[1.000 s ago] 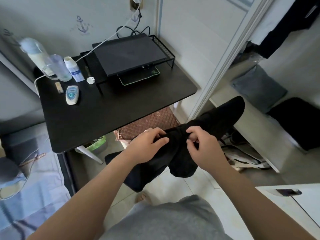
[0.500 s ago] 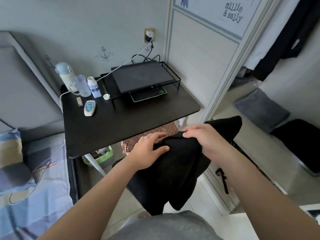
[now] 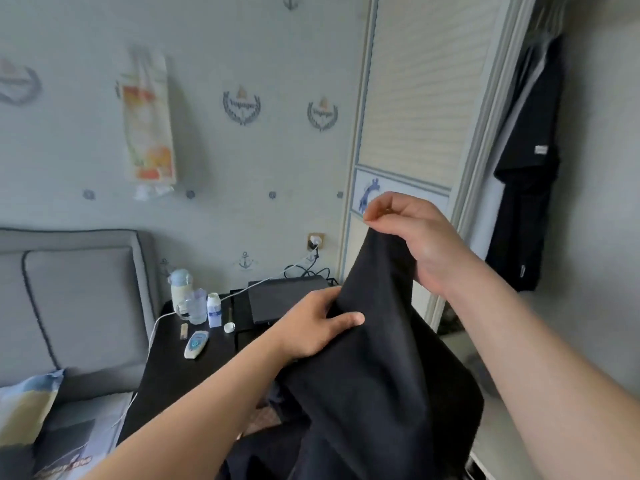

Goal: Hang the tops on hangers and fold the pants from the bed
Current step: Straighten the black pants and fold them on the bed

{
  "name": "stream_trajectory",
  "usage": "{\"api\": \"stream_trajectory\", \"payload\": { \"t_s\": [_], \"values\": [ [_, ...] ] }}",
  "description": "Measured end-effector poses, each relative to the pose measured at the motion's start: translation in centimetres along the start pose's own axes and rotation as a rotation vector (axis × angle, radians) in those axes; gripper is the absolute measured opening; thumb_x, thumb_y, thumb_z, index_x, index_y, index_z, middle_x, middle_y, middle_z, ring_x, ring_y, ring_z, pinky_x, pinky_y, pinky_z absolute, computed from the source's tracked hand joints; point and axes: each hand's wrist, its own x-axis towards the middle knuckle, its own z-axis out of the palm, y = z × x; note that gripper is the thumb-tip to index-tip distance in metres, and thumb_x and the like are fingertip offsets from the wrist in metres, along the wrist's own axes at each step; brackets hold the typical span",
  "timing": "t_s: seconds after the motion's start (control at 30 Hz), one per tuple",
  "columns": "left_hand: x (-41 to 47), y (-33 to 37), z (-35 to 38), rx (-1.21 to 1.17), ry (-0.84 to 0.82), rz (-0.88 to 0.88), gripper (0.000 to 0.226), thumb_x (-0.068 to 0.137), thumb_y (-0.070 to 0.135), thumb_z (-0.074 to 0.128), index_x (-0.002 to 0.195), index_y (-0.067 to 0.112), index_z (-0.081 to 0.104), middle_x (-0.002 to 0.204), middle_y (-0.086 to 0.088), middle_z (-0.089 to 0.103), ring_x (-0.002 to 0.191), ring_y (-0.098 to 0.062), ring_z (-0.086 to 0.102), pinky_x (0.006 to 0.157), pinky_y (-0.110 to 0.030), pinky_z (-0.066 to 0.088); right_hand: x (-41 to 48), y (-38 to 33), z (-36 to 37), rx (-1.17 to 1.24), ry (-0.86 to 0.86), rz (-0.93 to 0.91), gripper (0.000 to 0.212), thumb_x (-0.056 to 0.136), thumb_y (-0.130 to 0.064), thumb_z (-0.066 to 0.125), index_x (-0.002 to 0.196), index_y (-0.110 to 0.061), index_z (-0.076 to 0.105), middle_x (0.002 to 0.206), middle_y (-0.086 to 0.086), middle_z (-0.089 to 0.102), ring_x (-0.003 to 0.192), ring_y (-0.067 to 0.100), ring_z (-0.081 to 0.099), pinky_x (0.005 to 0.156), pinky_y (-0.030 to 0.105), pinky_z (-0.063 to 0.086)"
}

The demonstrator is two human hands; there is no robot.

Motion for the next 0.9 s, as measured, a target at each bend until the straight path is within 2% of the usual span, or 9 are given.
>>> {"api": "stream_trajectory", "payload": {
  "t_s": [0.03,0.13,0.23,0.43,0.53,0.6,0.7,0.8,0.9],
  "values": [
    [0.5,1.7,-0.6,0.055,0.091,0.032,0.008,0.098,0.024,0.065,0.104,0.029,0.067,0.098,0.019,0.073,0.096,0.003,0.066,0.087,-0.025,0.050,0.4,-1.7,-0.6,0.008,-0.002,-0.036,0.035,0.091,0.005,0.057,0.072,-0.022,0.069,0.073,-0.006,0.063,0.070,0.010,0.056,0.069,0.025,0.040],
    [1.6,7.1,-3.5,0.232,0.412,0.108,0.021,0.100,0.022,0.060,0.081,0.031,0.062,0.077,0.016,0.066,0.079,-0.004,0.061,0.070,-0.021,0.042,1.3,-6.8,-2.1,0.026,-0.038,-0.117,0.030,0.094,-0.003,0.060,0.078,-0.025,0.072,0.075,0.002,0.060,0.069,0.018,0.056,0.063,0.026,0.044],
    [2.1,12.8,-7.2,0.339,0.608,0.137,0.021,0.103,0.018,0.053,0.095,0.007,0.069,0.091,-0.008,0.071,0.091,-0.023,0.062,0.075,-0.031,0.042,2.5,-11.7,-2.7,-0.008,-0.046,-0.206,0.022,0.095,-0.007,0.063,0.084,-0.023,0.072,0.079,0.003,0.061,0.069,0.015,0.059,0.063,0.025,0.046],
    [0.2,23.2,-14.9,0.425,0.940,0.145,0.020,0.103,0.022,0.048,0.107,0.010,0.063,0.097,-0.004,0.067,0.092,-0.023,0.057,0.074,-0.032,0.039,5.7,-20.3,-0.3,-0.061,-0.048,-0.374,0.018,0.096,-0.007,0.062,0.086,-0.020,0.071,0.080,0.003,0.066,0.077,0.021,0.061,0.073,0.033,0.047],
    [-2.2,27.2,-18.7,0.485,1.053,0.196,0.018,0.103,0.022,0.048,0.086,0.022,0.055,0.079,0.004,0.060,0.073,-0.011,0.054,0.059,-0.013,0.037,7.2,-24.1,2.4,-0.047,-0.052,-0.478,0.021,0.095,-0.010,0.062,0.083,-0.023,0.071,0.079,0.001,0.065,0.079,0.022,0.059,0.076,0.035,0.044],
    [-4.2,29.7,-21.2,0.544,1.132,0.236,0.024,0.103,0.022,0.049,0.080,0.027,0.050,0.074,0.011,0.057,0.070,0.001,0.050,0.054,-0.006,0.035,8.0,-26.6,4.6,-0.032,-0.052,-0.555,0.021,0.095,-0.011,0.062,0.082,-0.024,0.071,0.077,-0.001,0.064,0.079,0.020,0.057,0.076,0.034,0.042],
    [-8.2,33.0,-24.6,0.657,1.237,0.240,0.021,0.103,0.024,0.049,0.082,0.025,0.052,0.075,0.008,0.058,0.071,-0.010,0.055,0.057,-0.014,0.038,9.0,-29.7,8.5,-0.010,-0.085,-0.651,0.019,0.096,-0.013,0.061,0.084,-0.025,0.070,0.079,-0.002,0.064,0.078,0.015,0.057,0.074,0.030,0.044],
    [-13.3,35.7,-27.7,0.800,1.310,0.222,0.019,0.103,0.025,0.049,0.094,0.012,0.058,0.085,-0.005,0.065,0.083,-0.026,0.059,0.073,-0.037,0.047,9.6,-32.1,13.1,0.040,-0.137,-0.712,0.017,0.096,-0.016,0.062,0.085,-0.026,0.070,0.077,-0.006,0.063,0.068,0.003,0.055,0.063,0.016,0.044],
    [-19.5,37.6,-30.5,0.977,1.385,0.154,0.020,0.104,0.030,0.046,0.095,0.015,0.057,0.083,-0.003,0.065,0.077,-0.022,0.059,0.064,-0.034,0.042,9.3,-34.4,18.8,0.119,-0.186,-0.754,0.017,0.095,-0.016,0.062,0.084,-0.027,0.070,0.069,-0.011,0.059,0.054,-0.006,0.049,0.052,0.006,0.038]
  ]
}}
